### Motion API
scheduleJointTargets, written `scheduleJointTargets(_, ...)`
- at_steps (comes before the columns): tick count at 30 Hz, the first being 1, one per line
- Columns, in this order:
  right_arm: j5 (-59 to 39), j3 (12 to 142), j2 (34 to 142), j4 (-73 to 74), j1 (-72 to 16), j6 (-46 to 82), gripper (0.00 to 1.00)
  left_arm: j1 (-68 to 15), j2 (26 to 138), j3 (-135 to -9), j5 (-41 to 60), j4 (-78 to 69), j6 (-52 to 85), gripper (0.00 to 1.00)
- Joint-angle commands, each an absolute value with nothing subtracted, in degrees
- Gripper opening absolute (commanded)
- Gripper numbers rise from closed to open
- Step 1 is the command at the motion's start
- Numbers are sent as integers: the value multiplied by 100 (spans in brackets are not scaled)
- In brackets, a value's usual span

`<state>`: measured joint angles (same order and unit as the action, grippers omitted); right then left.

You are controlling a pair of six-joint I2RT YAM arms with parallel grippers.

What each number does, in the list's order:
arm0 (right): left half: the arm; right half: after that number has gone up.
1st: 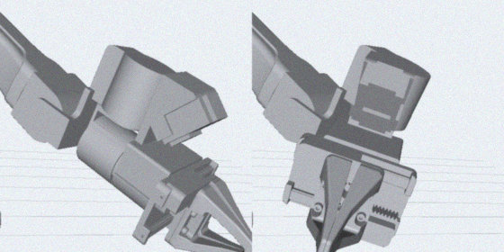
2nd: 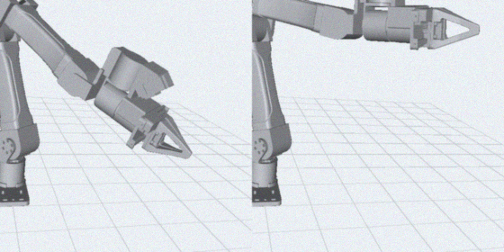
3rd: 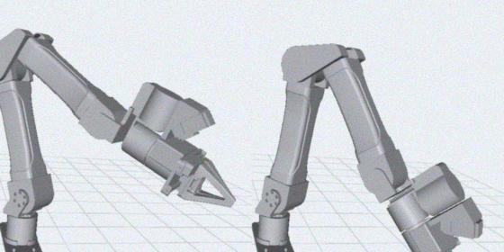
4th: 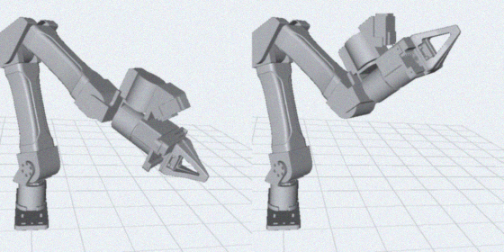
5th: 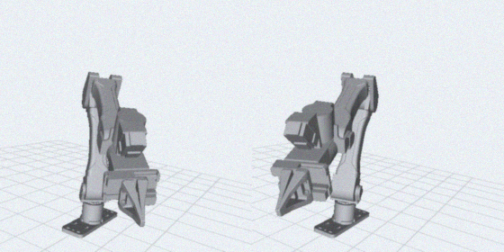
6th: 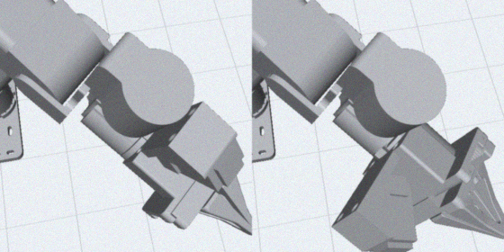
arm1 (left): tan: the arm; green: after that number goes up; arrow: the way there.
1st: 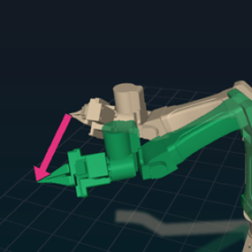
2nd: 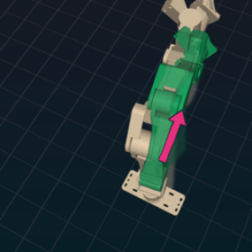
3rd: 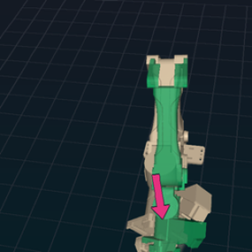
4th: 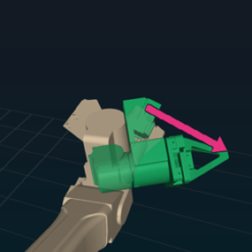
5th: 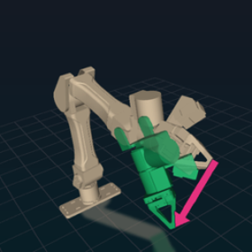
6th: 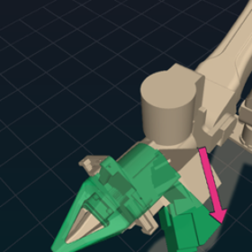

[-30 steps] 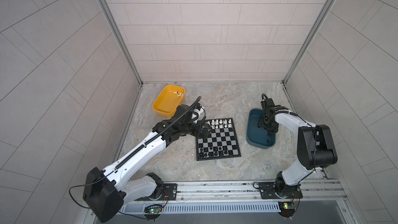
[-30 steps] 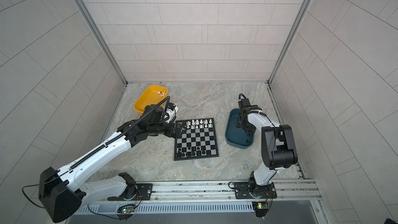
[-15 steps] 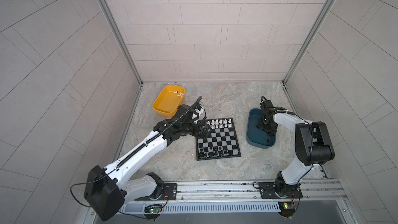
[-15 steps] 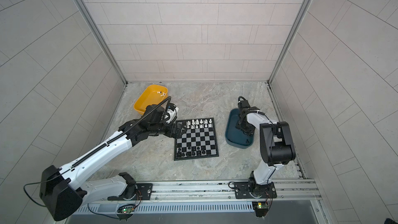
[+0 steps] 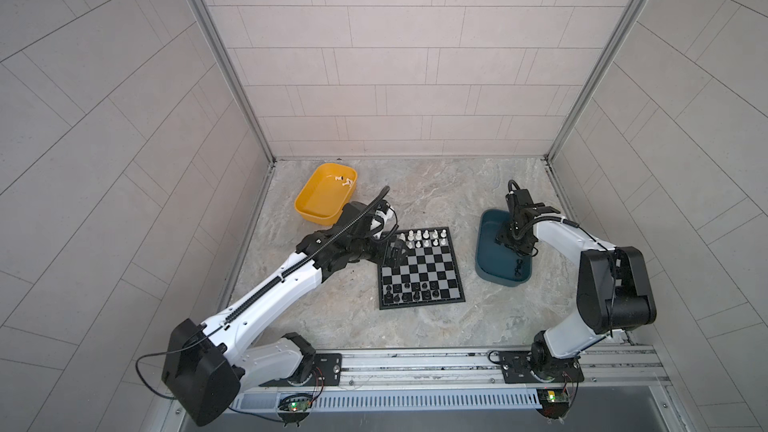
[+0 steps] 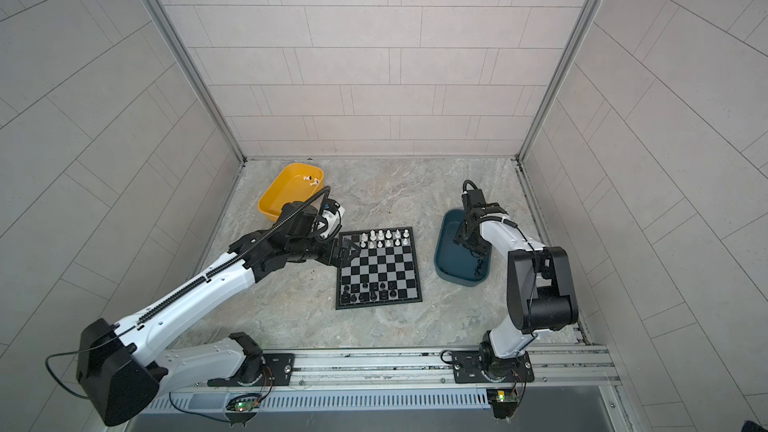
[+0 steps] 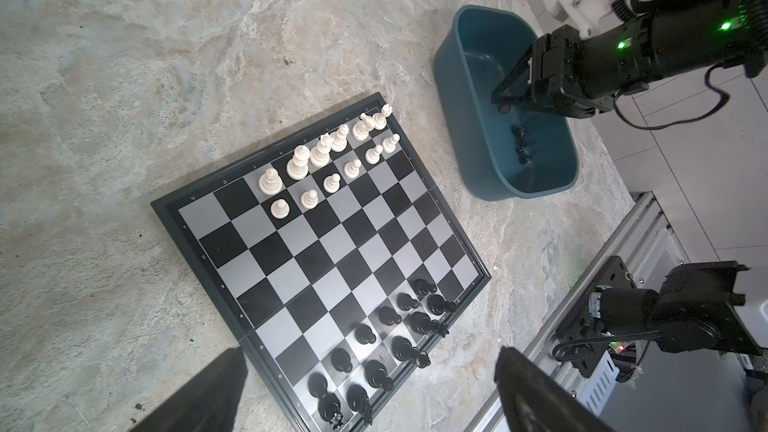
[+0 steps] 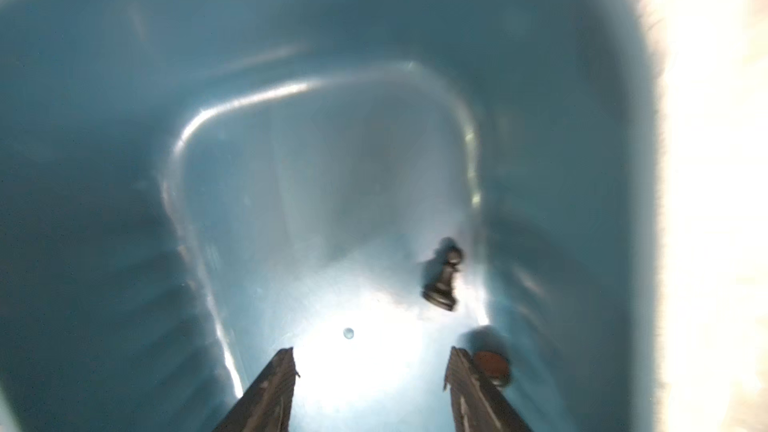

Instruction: Set up the chess pieces on the board

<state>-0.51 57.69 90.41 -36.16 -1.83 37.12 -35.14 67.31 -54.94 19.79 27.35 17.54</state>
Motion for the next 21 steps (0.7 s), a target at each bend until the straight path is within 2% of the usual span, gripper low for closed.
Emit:
scheduleJointTargets(1, 179, 5653, 8930, -4093, -154, 3754, 59, -3489, 6722, -5590, 1949, 2795, 1696, 100)
scheduleJointTargets(3, 342, 5640, 8934, -4163, -153, 3862, 59, -3489, 6720, -5590, 1954, 2782, 1707, 100)
scheduleJointTargets(6, 634, 5659, 8960, -4292, -144, 4020, 47, -3490, 6723, -5581, 1968, 2782, 1707, 100)
scheduleJointTargets(8, 558, 5652, 9028, -4269, -140, 4091, 43, -3489, 6723, -5572, 1969, 2777, 1709, 100)
scheduleJointTargets(21, 186, 5278, 9332, -3933, -132, 4963, 45, -3491, 6737, -5616, 1980, 2812, 1690, 100)
